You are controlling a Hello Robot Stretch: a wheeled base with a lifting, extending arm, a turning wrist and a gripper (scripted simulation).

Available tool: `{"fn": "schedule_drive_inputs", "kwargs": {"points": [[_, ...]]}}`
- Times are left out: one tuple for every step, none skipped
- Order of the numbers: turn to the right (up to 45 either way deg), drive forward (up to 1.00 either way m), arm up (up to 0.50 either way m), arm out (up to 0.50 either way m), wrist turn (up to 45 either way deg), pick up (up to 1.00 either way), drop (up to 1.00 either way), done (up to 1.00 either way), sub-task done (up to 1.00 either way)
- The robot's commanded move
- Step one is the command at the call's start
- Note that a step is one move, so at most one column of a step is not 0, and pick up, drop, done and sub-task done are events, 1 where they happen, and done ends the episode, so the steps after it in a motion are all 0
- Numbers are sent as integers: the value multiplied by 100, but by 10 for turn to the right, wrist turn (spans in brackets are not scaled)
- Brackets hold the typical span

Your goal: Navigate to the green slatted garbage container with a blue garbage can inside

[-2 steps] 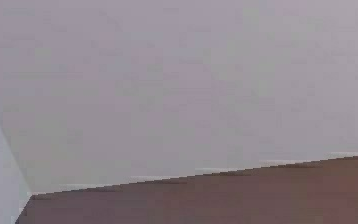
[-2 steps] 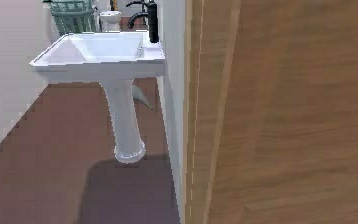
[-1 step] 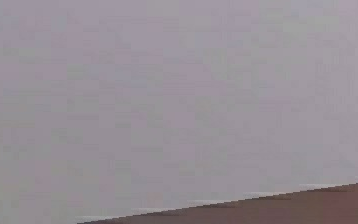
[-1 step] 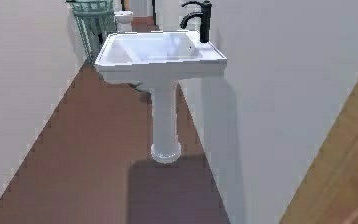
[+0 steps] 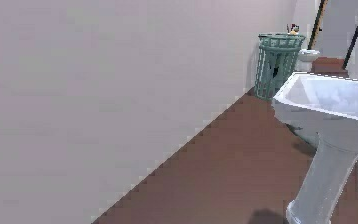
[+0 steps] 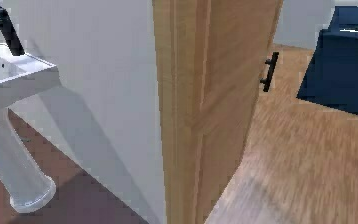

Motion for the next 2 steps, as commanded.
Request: {"fn": "schedule_drive_inputs", "kwargs": {"points": [[60, 0, 0, 0, 0, 0, 0, 0, 0], [0, 100, 0, 0, 0, 0, 0, 0, 0]]}}
